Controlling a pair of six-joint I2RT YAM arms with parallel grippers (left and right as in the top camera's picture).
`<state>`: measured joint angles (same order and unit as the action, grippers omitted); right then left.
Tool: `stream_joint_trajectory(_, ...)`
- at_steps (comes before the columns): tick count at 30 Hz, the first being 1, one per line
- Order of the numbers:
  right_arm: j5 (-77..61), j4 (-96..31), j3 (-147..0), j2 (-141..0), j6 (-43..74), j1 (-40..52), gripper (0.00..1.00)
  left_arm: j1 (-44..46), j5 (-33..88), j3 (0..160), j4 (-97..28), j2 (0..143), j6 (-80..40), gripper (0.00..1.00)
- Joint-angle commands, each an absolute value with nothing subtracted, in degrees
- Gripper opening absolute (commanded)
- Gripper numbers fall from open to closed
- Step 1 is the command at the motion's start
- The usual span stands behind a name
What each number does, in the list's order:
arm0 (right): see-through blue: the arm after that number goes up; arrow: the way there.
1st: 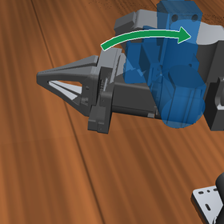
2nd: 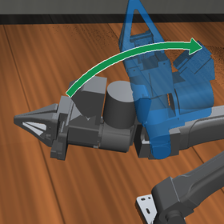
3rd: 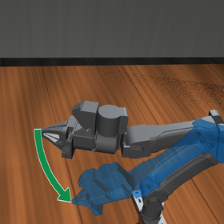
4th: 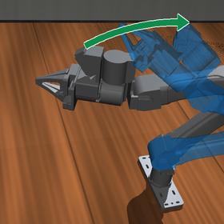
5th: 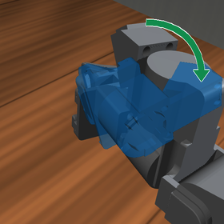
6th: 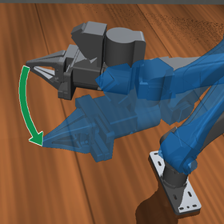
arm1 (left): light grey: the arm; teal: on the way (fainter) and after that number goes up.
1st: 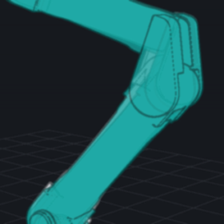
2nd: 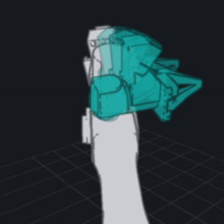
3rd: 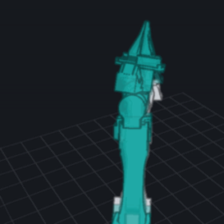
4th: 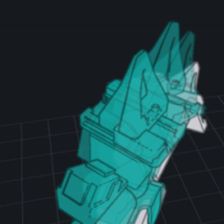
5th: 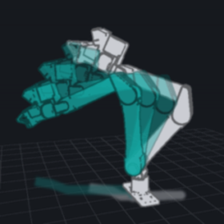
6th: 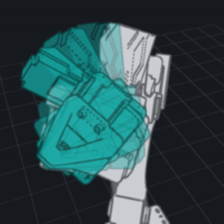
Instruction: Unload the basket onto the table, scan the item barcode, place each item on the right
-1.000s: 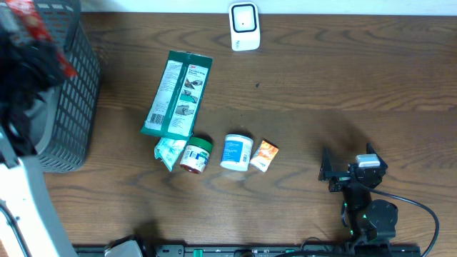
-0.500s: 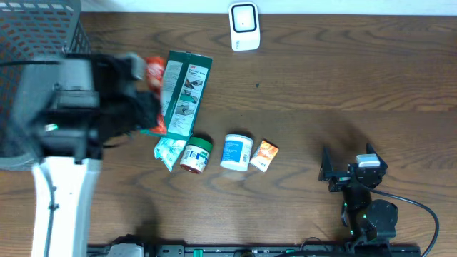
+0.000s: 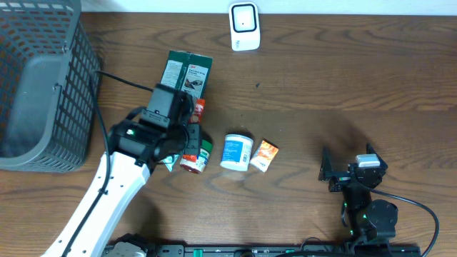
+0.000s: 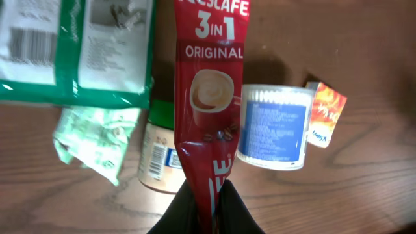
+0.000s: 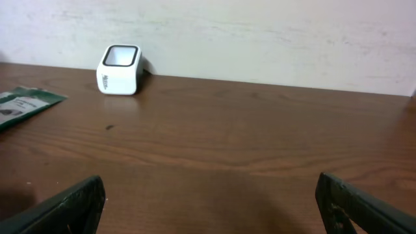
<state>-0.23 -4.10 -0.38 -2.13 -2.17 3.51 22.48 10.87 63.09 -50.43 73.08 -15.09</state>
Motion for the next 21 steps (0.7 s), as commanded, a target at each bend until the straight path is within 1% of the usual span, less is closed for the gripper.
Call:
stream_joint_trajectory(1,-0.3,-4.4,-0.3,-1.9,-2.4,3.0,0.99,24.1,9.3,60.5,-49.3,73.2,-16.9,0.07)
stream_joint_trajectory(8,-0.3,-4.4,-0.3,-1.9,-2.4,3.0,0.99,26.1,3.6,57.0,-48.7,74.1,-19.6,0.08)
stream_joint_trajectory(15,-0.3,-4.4,-0.3,-1.9,-2.4,3.0,0.99,26.2,3.4,50.6,-44.0,74.7,-23.3,0.07)
stream_joint_trajectory(21,-0.3,-4.4,-0.3,-1.9,-2.4,3.0,0.99,26.2,3.4,46.8,-40.7,75.2,-23.5,0.08)
